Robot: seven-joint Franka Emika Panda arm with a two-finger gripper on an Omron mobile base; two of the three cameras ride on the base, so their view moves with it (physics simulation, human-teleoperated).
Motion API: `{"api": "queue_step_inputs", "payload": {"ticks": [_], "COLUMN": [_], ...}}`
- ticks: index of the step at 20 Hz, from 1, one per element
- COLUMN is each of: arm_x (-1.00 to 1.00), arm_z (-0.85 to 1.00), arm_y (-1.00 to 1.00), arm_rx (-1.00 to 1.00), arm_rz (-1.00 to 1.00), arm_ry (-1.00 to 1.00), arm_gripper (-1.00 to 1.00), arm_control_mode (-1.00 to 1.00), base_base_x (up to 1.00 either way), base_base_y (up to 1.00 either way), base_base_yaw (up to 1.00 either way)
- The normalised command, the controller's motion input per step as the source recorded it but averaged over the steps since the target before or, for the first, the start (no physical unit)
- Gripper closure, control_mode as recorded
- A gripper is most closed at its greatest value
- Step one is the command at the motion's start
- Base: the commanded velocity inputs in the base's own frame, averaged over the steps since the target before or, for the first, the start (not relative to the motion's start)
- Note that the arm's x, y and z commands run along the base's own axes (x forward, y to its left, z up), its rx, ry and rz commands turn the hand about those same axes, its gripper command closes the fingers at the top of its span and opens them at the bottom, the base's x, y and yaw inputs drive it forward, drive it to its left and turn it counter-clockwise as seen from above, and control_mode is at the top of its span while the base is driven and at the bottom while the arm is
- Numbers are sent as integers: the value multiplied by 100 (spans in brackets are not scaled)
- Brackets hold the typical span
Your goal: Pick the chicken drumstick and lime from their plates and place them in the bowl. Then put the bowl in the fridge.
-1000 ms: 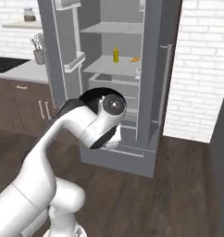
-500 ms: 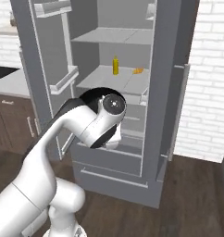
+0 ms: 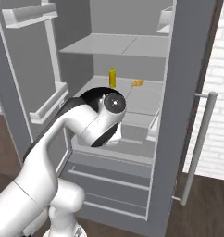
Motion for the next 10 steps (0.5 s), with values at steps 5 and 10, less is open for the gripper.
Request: {"api": "queue_step_inputs", "payload": {"ticks": [5,10], "arm_x": [0,0], "arm_z": [0,0], "arm_y": [0,0], "arm_rx": [0,0], "arm_rz": [0,0], "arm_ry": [0,0], "arm_gripper": [100,100], "arm_control_mode": [100,100], "base_base_x": [42,55], "base_base_y": [24,0], "base_base_yaw": [-17,-19]}}
